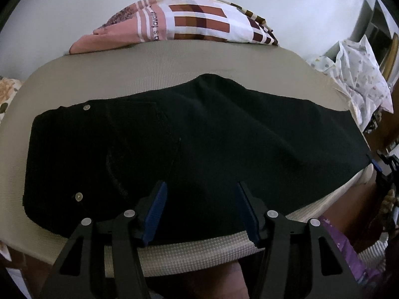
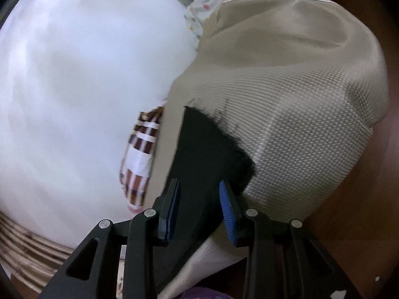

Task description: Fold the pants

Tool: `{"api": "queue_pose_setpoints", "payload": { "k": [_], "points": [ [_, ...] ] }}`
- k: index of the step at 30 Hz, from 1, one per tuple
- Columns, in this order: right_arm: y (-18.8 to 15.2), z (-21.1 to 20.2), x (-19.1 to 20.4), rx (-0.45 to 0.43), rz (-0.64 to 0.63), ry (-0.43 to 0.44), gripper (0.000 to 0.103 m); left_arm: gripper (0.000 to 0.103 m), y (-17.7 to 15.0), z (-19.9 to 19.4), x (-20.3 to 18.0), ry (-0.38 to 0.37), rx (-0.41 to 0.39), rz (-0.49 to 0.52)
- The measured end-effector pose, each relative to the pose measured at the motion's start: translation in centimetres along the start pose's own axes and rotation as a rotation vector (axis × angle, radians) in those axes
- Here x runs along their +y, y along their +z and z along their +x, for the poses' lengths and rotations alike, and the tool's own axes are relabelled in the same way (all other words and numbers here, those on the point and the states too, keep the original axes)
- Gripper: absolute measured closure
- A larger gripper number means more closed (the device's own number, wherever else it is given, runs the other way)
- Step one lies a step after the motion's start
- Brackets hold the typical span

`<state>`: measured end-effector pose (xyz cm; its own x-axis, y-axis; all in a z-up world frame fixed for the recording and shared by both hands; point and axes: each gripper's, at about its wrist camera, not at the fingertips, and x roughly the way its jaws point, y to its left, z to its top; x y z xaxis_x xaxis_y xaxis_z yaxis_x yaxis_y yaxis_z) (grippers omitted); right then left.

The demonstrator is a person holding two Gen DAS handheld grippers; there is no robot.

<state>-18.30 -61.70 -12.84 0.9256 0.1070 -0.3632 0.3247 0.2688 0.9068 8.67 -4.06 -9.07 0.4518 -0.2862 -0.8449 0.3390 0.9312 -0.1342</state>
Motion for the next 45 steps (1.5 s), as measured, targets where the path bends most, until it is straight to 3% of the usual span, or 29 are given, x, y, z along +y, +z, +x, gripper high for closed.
{"api": "queue_pose_setpoints", "payload": {
  "k": [7, 15, 16, 18, 28, 31, 35, 37, 39, 41, 45],
  "points": [
    [0.1, -1.5, -0.1, -0.040, 0.031, -0.008, 0.071, 0.045, 0.0, 0.0, 0.2, -0.008, -0.005, -0.009],
    [-0.1, -0.1, -0.7, -0.001, 0.042, -0.032, 0.071, 0.045, -0.3, 0.3, 0.4, -0.009, 0.014, -0.016],
    [-0.2, 0.0, -0.7, -0.001, 0.041, -0.030, 0.073, 0.045, -0.3, 0.3, 0.4, -0.008, 0.015, -0.018],
    [-0.4, 0.3, -0.3, -0.002, 0.011, -0.046, 0.095, 0.045, -0.3, 0.4, 0.7, -0.008, 0.021, -0.026],
    [-1.1, -0.3, -1.9, 0.002, 0.066, -0.081, 0.099, 0.045, -0.2, 0.8, 1.3, -0.011, 0.033, -0.056],
    [-1.2, -0.6, -3.0, -0.006, 0.128, -0.012, 0.096, 0.045, -0.1, 0.9, 1.3, -0.007, 0.044, -0.060],
    [-0.8, -1.8, -3.9, -0.045, 0.178, -0.004, 0.094, 0.045, 0.0, 1.0, 1.4, -0.009, 0.035, -0.059],
    [-0.5, -1.9, -4.2, -0.049, 0.201, 0.013, 0.089, 0.045, 0.0, 1.3, 1.5, -0.016, 0.044, -0.068],
    [-0.3, -1.5, -4.0, -0.041, 0.196, 0.020, 0.074, 0.045, -0.1, 1.4, 1.6, -0.021, 0.052, -0.074],
    [-0.2, -1.2, -3.5, -0.043, 0.187, 0.037, 0.069, 0.045, -0.2, 1.5, 1.6, -0.019, 0.055, -0.072],
    [-0.1, 0.0, -2.3, -0.026, 0.161, 0.020, 0.070, 0.045, -0.2, 1.4, 1.7, -0.018, 0.054, -0.077]
  ]
}}
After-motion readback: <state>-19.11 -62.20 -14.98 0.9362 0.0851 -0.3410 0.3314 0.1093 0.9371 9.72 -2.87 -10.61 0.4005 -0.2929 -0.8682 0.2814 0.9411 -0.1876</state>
